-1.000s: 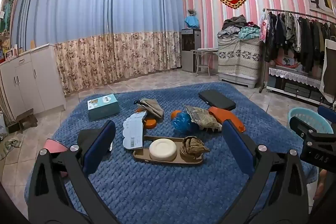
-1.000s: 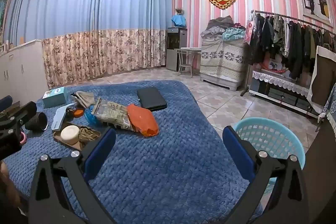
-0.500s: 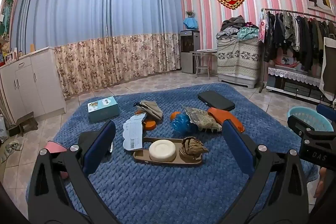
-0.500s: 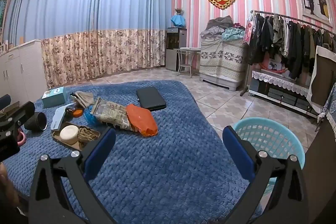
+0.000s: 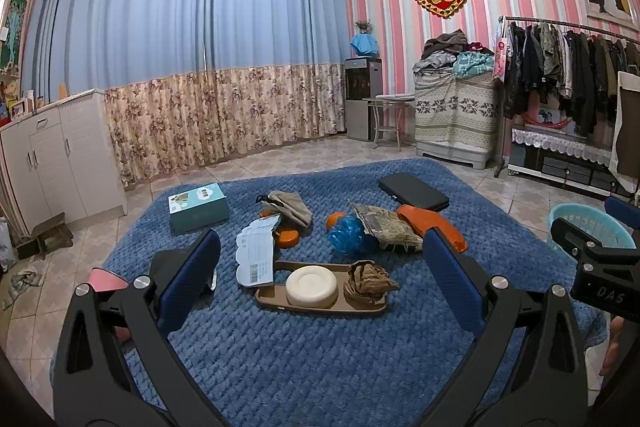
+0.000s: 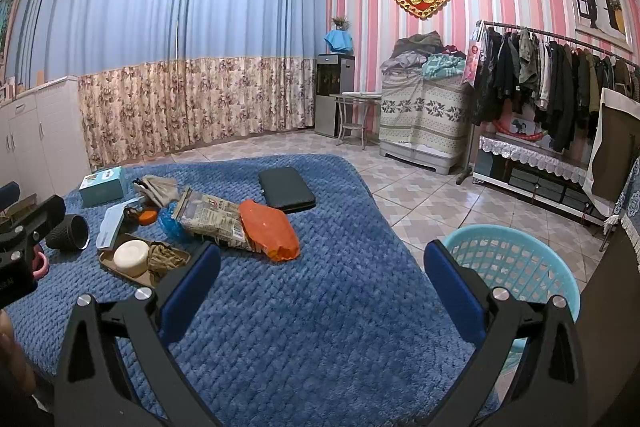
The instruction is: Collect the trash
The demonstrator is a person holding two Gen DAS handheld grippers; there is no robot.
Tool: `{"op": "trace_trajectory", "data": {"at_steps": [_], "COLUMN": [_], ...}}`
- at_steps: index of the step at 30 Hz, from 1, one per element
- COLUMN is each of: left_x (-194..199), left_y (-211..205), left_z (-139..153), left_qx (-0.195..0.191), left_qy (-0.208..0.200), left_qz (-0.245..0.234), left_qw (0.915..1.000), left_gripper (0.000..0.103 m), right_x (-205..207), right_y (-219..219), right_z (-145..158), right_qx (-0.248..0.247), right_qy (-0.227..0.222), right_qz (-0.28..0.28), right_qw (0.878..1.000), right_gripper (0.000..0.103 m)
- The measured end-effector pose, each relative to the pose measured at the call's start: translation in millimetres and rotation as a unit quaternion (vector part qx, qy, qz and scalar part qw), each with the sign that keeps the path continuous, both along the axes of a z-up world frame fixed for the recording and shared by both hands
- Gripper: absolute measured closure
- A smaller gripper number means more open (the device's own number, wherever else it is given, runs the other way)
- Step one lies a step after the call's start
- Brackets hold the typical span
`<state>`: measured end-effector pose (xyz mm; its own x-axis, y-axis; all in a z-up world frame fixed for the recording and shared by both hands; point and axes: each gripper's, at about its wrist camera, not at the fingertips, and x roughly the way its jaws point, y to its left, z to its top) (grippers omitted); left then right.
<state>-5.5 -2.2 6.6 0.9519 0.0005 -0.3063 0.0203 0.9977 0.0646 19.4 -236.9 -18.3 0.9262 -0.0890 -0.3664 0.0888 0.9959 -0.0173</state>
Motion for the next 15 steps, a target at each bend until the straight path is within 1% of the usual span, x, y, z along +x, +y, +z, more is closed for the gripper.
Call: {"op": "trace_trajectory", "data": {"at_steps": [15], "left_x": [-0.9], "left_y": [-0.1], "left_z": [1.3], "left_qx": [-0.001], "left_qy": [0.001], "left_qz": [0.0], "left_qw": [1.0], "left_gripper": [0.005], "right_x": [-0.3], "right_y": [0.3], "right_z": [0.3], "right_qx": [-0.001], "right_qy": [-0.001], "right_qz": [0.0], "right_qw": [1.0], "right_gripper": [0.004]}}
